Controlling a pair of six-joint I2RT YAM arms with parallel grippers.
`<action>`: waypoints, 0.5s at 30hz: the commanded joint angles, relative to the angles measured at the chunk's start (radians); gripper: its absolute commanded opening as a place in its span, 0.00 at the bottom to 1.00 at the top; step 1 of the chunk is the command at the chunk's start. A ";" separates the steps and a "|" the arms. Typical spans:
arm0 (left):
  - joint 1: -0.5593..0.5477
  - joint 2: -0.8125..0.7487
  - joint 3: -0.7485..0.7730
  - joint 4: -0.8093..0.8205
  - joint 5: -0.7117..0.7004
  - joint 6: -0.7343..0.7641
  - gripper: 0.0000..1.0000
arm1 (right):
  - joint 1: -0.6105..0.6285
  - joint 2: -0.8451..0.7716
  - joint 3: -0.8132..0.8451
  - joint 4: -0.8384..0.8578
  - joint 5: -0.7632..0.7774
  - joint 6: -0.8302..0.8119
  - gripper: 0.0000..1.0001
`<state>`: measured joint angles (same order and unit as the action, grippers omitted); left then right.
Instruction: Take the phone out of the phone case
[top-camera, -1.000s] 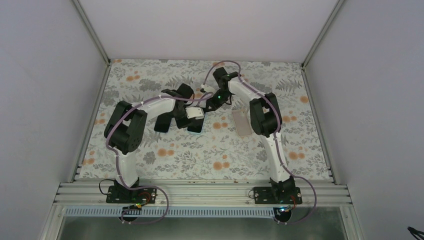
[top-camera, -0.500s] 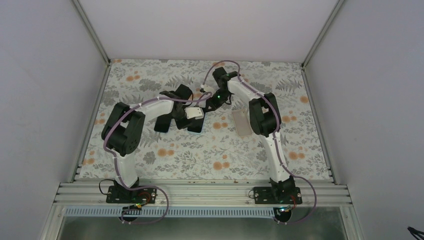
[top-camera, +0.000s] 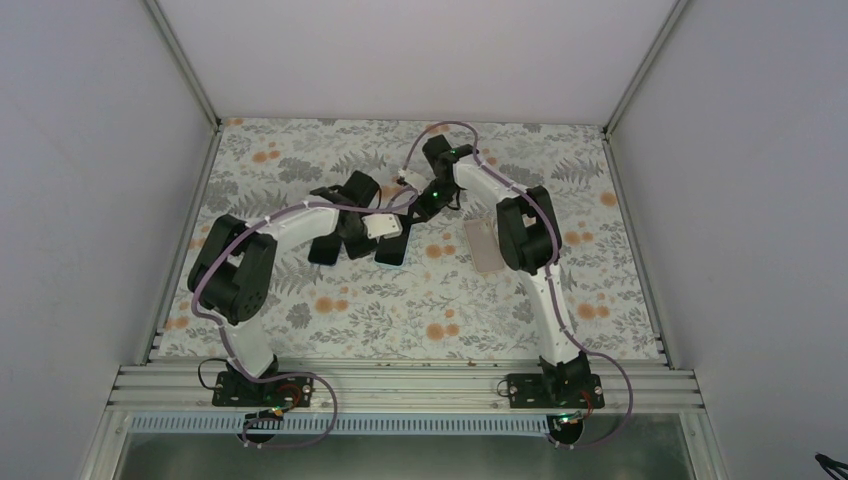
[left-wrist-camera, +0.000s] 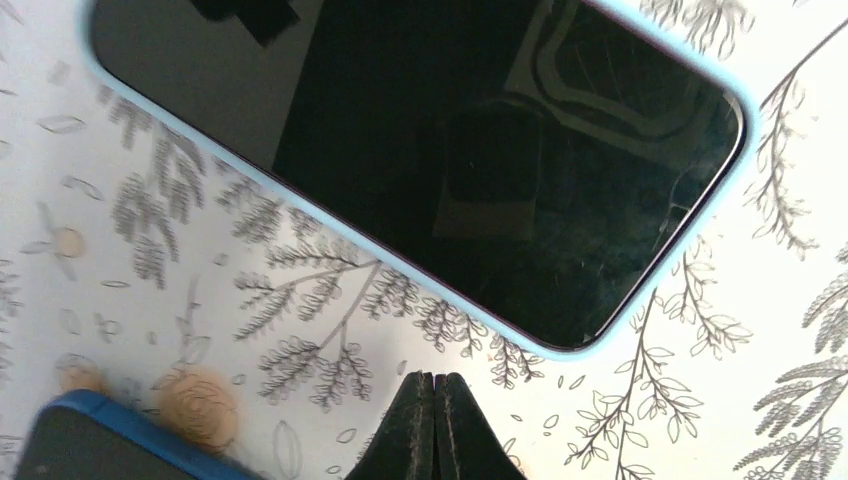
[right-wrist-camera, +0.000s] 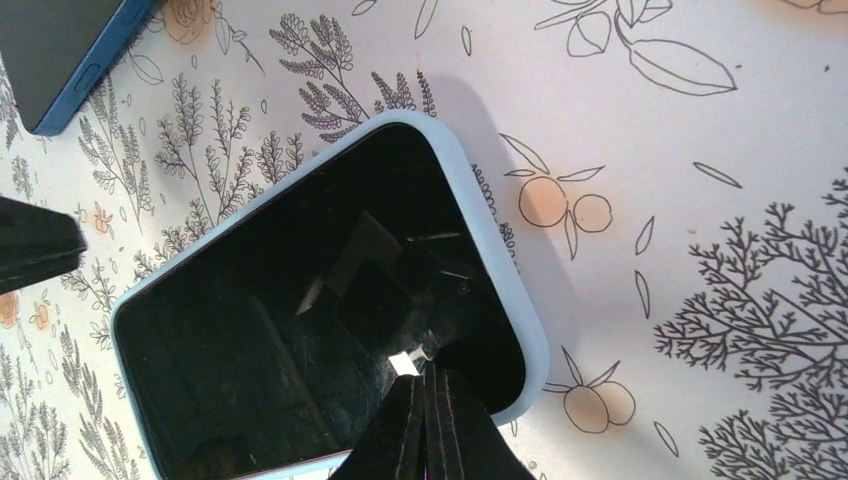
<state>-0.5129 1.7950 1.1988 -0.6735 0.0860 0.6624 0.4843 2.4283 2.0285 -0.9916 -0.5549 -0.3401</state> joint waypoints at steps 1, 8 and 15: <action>0.000 0.033 -0.048 0.046 -0.038 0.001 0.02 | 0.012 -0.020 -0.063 0.012 0.056 0.009 0.04; 0.001 0.074 -0.036 0.069 -0.018 0.002 0.02 | 0.001 -0.135 -0.198 0.079 0.134 0.014 0.04; -0.004 0.098 -0.005 0.045 0.047 0.001 0.02 | -0.004 -0.123 -0.196 0.084 0.128 0.013 0.04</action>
<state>-0.5125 1.8637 1.1664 -0.6243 0.0719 0.6628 0.4866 2.3131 1.8179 -0.9134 -0.4469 -0.3359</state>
